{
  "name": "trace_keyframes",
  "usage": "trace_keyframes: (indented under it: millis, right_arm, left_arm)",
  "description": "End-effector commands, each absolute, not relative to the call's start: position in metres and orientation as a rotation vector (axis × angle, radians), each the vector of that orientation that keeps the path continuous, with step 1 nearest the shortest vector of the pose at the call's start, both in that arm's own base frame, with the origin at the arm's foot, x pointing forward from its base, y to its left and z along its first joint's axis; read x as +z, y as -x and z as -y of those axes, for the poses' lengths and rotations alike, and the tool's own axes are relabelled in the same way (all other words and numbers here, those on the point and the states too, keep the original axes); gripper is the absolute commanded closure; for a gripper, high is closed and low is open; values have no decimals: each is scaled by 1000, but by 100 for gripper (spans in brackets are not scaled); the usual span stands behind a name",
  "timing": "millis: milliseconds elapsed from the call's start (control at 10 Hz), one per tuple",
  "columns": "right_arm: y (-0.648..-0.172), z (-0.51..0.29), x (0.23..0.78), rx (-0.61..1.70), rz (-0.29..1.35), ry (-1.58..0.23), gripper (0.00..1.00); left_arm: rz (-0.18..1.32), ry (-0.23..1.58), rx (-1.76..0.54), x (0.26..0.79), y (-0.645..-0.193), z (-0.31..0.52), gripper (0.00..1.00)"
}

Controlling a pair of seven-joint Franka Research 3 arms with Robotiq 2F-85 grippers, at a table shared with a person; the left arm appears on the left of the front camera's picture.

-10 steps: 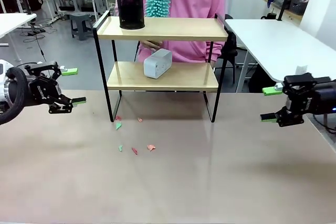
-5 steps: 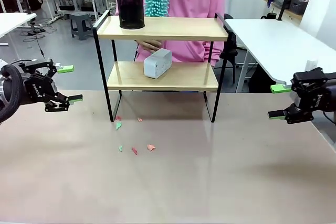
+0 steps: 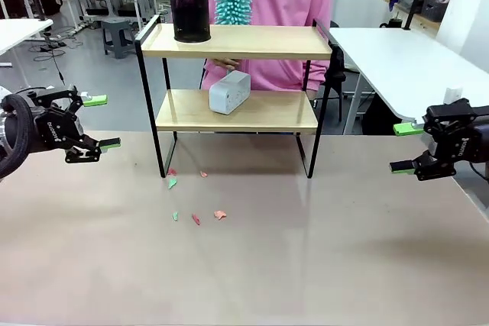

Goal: Clean the shelf.
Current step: Hand the Duster back to the human.

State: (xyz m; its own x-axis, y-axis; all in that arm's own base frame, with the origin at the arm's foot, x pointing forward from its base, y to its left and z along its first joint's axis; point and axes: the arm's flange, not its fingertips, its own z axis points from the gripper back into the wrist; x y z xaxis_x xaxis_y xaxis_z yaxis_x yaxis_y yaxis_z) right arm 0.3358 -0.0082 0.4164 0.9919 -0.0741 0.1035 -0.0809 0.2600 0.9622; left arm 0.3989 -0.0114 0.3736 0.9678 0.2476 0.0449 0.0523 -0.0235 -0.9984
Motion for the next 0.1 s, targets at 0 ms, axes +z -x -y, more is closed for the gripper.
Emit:
trace_keyframes:
  millis: [0]
  right_arm:
    - [-333, 8, 418, -8, 115, -1312, 0]
  left_arm:
    - [231, 1597, 166, 375, -393, 12, 0]
